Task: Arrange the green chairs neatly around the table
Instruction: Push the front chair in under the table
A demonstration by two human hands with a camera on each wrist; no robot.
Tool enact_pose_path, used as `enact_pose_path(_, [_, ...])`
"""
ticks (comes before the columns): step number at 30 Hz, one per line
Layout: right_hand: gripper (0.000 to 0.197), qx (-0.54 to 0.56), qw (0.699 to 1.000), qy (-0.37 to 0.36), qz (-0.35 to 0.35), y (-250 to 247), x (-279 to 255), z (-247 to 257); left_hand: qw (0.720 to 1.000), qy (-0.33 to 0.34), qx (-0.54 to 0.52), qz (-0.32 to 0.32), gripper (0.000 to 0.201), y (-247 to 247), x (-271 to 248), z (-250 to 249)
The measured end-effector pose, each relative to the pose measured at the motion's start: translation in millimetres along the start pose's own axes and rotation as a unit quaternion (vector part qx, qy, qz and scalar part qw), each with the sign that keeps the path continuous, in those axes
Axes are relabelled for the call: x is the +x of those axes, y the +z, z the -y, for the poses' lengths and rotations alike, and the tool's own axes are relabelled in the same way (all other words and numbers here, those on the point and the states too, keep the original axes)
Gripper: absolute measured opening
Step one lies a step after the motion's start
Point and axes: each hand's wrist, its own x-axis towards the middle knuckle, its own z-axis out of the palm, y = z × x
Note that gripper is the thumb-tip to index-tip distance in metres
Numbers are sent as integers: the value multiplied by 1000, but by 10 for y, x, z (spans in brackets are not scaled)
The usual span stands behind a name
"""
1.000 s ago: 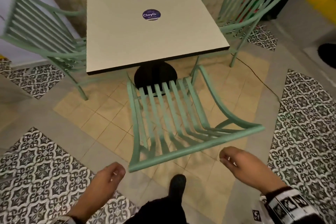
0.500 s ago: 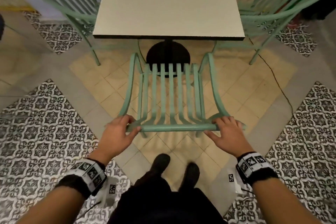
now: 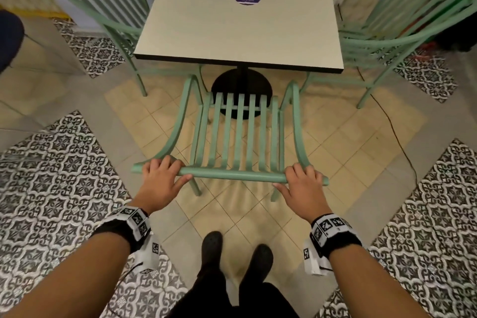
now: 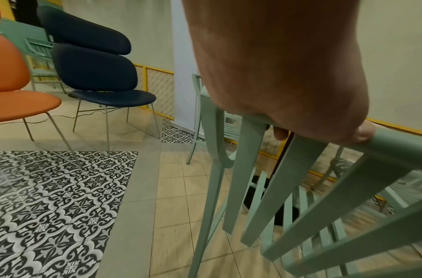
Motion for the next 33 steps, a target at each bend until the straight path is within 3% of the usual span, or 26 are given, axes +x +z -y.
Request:
enact_pose_path(12, [50,-29,999,-5,-22,-31,863,-72,1000,20,13,-17,54,-90,930,269])
enact_pose_path(24, [48,-22,999,-2,-36,-38,1551,-83,1000,13,1,19,64,-288,1658,434])
enact_pose_path(33, [48,-18,1000,-1,-18,-46,1802,-137,1000,8,-1,26,66,-334,1864,441])
